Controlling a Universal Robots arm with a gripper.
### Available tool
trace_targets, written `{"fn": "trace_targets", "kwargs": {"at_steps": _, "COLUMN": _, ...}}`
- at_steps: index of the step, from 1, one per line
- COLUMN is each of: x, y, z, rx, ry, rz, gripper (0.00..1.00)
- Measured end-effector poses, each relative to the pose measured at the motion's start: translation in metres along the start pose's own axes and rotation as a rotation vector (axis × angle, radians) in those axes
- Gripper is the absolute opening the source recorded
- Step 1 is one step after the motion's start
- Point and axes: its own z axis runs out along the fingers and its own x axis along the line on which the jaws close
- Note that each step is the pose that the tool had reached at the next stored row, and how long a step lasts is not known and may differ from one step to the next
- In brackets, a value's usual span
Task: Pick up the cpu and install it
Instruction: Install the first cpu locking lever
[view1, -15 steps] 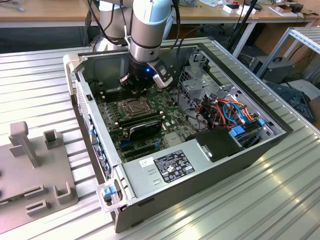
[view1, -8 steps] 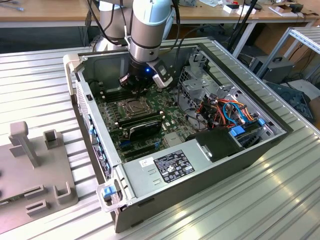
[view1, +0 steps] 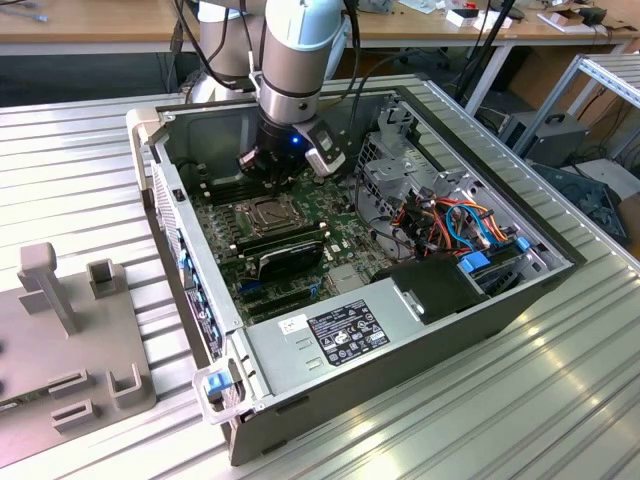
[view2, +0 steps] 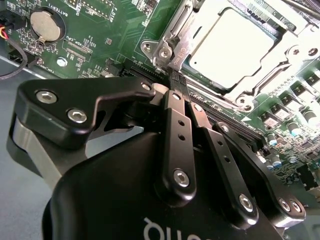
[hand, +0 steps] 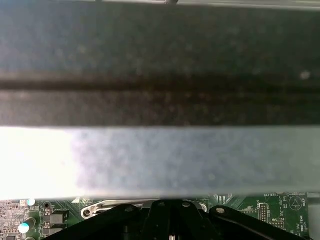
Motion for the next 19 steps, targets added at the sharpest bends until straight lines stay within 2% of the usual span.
{"fn": "trace_targets", "kwargs": {"at_steps": 7, "x": -0.0003, "y": 0.0006, "z": -0.0053, "rx": 0.0000, "ry": 0.0000, "rz": 0.000, "gripper": 0.11}}
{"fn": "trace_targets", "kwargs": {"at_steps": 11, "x": -0.0008, "y": 0.0017, "z": -0.0147, "rx": 0.0000, "ry": -0.0001, "rz": 0.000, "gripper": 0.11}}
{"fn": "trace_targets", "kwargs": {"at_steps": 12, "x": -0.0012, "y": 0.0023, "z": -0.0202, "rx": 0.0000, "ry": -0.0001, "rz": 0.000, "gripper": 0.11}}
{"fn": "trace_targets", "kwargs": {"at_steps": 13, "x": -0.0019, "y": 0.0039, "z": -0.0332, "rx": 0.0010, "ry": 0.0000, "rz": 0.000, "gripper": 0.11}}
{"fn": "trace_targets", "kwargs": {"at_steps": 14, "x": -0.0020, "y": -0.0039, "z": -0.0342, "rx": 0.0023, "ry": 0.0002, "rz": 0.000, "gripper": 0.11}}
{"fn": "trace_targets", "kwargs": {"at_steps": 15, "x": -0.0021, "y": -0.0086, "z": -0.0348, "rx": 0.0050, "ry": 0.0002, "rz": 0.000, "gripper": 0.11}}
{"fn": "trace_targets", "kwargs": {"at_steps": 19, "x": -0.0021, "y": -0.0172, "z": -0.0357, "rx": 0.0146, "ry": 0.0000, "rz": -0.001, "gripper": 0.11}}
